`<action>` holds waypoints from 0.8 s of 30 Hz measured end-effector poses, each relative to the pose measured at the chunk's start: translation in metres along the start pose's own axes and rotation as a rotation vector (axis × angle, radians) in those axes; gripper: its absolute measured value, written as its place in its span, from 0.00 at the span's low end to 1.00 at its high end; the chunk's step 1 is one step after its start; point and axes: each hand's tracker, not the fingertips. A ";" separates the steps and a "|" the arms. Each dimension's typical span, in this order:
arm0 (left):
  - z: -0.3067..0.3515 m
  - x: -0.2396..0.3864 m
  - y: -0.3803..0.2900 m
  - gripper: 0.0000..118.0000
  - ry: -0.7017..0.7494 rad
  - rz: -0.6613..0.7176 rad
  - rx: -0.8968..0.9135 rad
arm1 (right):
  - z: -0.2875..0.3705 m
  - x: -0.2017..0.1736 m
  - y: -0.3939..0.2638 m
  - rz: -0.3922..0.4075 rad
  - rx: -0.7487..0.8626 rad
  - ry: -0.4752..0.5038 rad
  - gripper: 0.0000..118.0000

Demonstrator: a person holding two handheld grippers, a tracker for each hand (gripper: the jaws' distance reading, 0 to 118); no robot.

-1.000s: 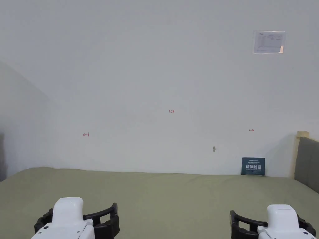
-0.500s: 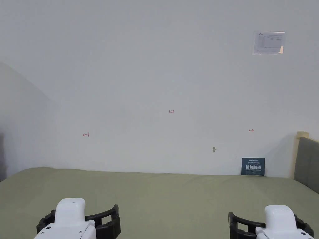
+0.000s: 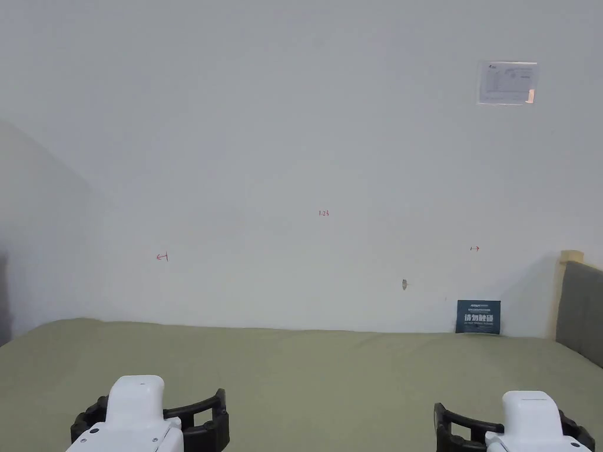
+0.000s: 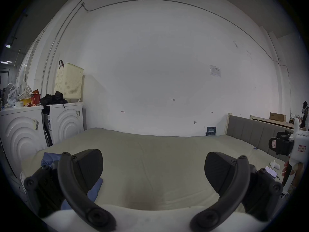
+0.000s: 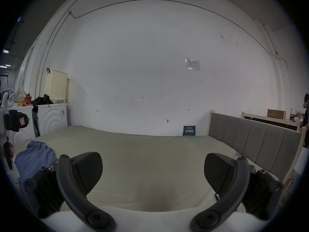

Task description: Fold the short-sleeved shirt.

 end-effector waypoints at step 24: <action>-0.001 -0.002 -0.001 1.00 -0.002 0.008 -0.010 | 0.001 0.001 0.004 0.017 0.003 -0.001 1.00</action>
